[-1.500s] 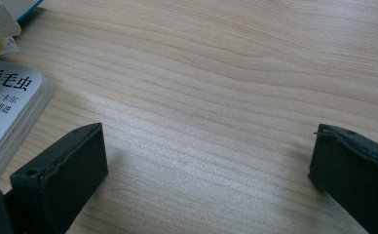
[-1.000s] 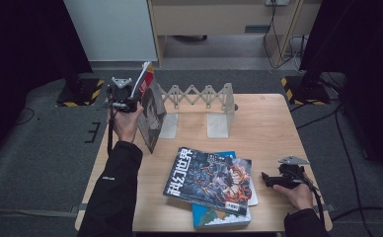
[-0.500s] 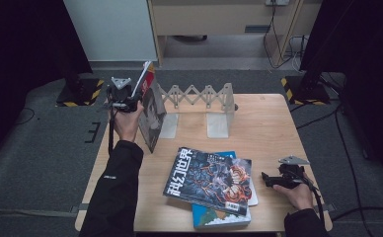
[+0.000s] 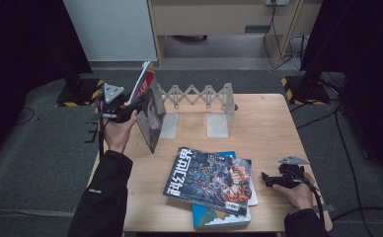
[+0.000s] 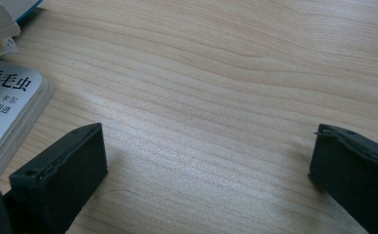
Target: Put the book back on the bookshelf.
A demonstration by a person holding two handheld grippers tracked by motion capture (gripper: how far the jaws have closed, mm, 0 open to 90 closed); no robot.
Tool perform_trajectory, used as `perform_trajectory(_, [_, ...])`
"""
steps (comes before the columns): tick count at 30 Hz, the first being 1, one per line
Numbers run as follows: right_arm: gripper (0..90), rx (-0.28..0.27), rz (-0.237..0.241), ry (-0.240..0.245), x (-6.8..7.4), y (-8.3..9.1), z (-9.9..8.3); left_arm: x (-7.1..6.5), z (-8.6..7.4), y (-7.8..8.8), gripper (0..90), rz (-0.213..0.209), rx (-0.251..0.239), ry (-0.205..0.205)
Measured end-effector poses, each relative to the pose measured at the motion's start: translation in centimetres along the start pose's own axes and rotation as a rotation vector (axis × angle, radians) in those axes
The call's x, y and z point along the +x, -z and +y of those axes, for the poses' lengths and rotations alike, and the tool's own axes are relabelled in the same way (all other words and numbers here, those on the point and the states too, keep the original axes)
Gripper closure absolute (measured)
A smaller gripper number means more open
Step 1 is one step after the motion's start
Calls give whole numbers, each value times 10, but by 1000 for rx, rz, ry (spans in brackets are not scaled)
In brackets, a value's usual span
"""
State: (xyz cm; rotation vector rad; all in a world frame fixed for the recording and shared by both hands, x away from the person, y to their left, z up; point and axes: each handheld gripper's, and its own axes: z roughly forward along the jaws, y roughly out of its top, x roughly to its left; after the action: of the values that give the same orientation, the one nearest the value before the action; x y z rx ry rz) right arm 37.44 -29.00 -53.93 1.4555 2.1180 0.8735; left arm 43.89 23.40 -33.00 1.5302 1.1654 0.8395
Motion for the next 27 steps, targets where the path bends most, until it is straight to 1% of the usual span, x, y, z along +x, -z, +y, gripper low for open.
perform_trajectory(2, [3, 0, 0, 0, 0, 0, 0, -1, -4, 6, 471, -20, -16, -8])
perform_trajectory(4, [2, 0, 0, 0, 0, 0, 0, -1, -9, 13, 451, -29, -32, -24])
perform_trajectory(6, [3, 0, 0, 0, 0, 0, 0, -1, -13, 19, 433, -36, -43, -28])
perform_trajectory(8, [3, 0, 0, 0, 0, 0, 0, -1, -17, 26, 419, -45, -48, -26])
perform_trajectory(9, [2, 0, 0, 0, 0, 0, 0, 0, -19, 29, 419, -57, -52, -17])
perform_trajectory(10, [2, 0, 0, -1, 0, 0, 0, 0, -19, 29, 413, -57, -52, -17])
perform_trajectory(11, [1, 0, 0, -1, 0, 0, 0, 0, -22, 35, 409, -77, -43, -3])
perform_trajectory(13, [1, -1, -2, -4, 0, 0, 0, 0, -27, 42, 389, -100, -42, 4])
perform_trajectory(14, [1, -2, -3, -3, 0, 0, 0, -1, -29, 44, 383, -103, -45, 5])
perform_trajectory(16, [1, -2, -3, -4, 0, 0, 0, -2, -35, 50, 371, -118, -34, 9])
perform_trajectory(18, [1, -2, -2, -5, 0, 0, 0, -4, -42, 55, 367, -118, -30, -1])
perform_trajectory(20, [1, -1, -2, -5, 0, 0, 0, -5, -50, 59, 360, -126, -23, 12])
perform_trajectory(21, [2, -2, -2, -5, 0, 0, 0, -6, -53, 60, 360, -130, -14, 14])
perform_trajectory(23, [3, -3, -2, -6, 0, 0, 0, -7, -60, 61, 360, -125, 5, 3])
perform_trajectory(25, [5, -3, -2, -4, 0, 0, 0, -7, -69, 61, 359, -145, 30, 12])
perform_trajectory(27, [21, -4, 1, -1, 0, 0, 0, -8, -78, 60, 358, -159, 25, 8])
